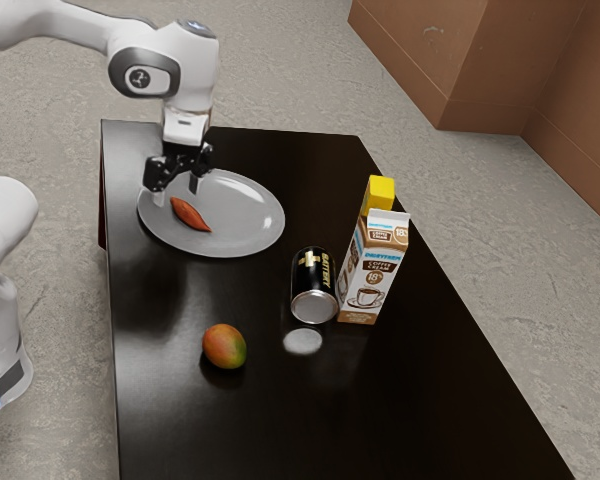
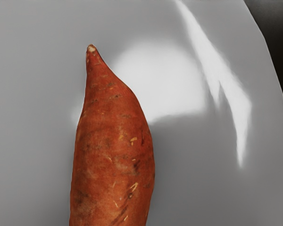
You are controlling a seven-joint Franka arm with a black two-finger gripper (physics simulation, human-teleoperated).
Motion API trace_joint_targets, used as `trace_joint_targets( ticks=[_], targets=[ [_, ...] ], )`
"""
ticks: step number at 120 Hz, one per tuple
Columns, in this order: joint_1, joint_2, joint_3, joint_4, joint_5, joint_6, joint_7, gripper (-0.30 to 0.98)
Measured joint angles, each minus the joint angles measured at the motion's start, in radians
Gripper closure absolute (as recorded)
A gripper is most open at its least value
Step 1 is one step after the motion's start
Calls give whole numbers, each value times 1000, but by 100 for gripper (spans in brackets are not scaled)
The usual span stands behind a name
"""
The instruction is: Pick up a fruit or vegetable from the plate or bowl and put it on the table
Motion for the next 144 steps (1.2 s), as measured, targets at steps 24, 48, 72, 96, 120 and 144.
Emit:
trace_joint_targets(
  ticks=[24, 48, 72, 96, 120, 144],
  targets=[
    [-7, 0, -7, 0, -3, 1, -12, 5],
    [-33, 12, 7, -1, -5, 6, -23, 7],
    [-34, 14, 20, -1, -4, 9, -32, 9],
    [-52, 14, 19, -3, -4, 10, -41, 11],
    [-67, 15, 19, -6, -4, 10, -51, 16],
    [-71, 26, 19, -6, -4, 10, -62, 22]
  ],
)
